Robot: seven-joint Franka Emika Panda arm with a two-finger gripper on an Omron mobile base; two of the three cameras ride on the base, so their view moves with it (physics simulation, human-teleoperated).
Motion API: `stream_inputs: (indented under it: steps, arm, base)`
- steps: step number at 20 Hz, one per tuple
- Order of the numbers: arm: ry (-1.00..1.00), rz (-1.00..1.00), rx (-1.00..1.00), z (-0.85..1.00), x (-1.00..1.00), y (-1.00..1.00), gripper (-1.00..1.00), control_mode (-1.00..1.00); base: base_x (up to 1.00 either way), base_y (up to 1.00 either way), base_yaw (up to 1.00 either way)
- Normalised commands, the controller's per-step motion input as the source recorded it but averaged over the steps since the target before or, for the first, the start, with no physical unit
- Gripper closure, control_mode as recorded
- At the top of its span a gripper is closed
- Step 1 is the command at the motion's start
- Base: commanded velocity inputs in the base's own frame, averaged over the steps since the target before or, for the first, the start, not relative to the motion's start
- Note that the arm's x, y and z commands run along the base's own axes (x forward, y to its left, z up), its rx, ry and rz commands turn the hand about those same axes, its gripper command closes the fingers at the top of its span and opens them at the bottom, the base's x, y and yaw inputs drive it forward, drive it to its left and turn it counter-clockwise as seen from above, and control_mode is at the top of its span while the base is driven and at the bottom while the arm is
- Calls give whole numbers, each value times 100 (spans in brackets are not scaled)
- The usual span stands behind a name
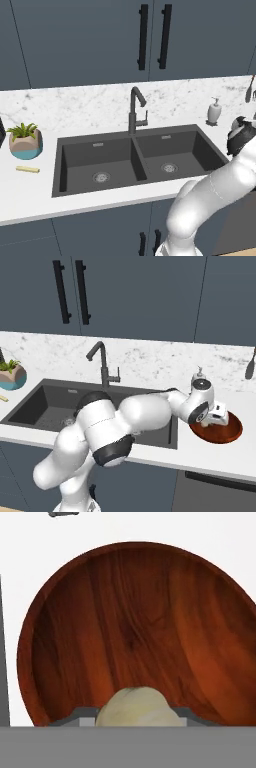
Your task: Pick the garlic from the sink and place it in the bowl. Then pick the bowl and place it in the microwave. Then close the microwave door and press the start button.
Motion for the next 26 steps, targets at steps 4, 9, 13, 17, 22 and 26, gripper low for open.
stream_inputs:
  steps: [4, 9, 13, 17, 22, 26]
  arm:
    - [2, 0, 0, -37, 17, -2, 100, -100]
    - [2, 0, 0, -39, 15, -5, 100, -100]
    - [1, 0, 0, -31, 9, -3, -100, -100]
    - [0, 0, 0, 5, 0, 0, -100, -100]
    - [-1, 0, 0, 28, 0, 2, -100, -100]
    - [-7, 0, -4, 17, -7, 34, -100, -100]
  base:
    - [0, 0, 0]
    - [0, 0, 0]
    - [0, 0, 0]
    - [0, 0, 0]
    - [0, 0, 0]
    - [0, 0, 0]
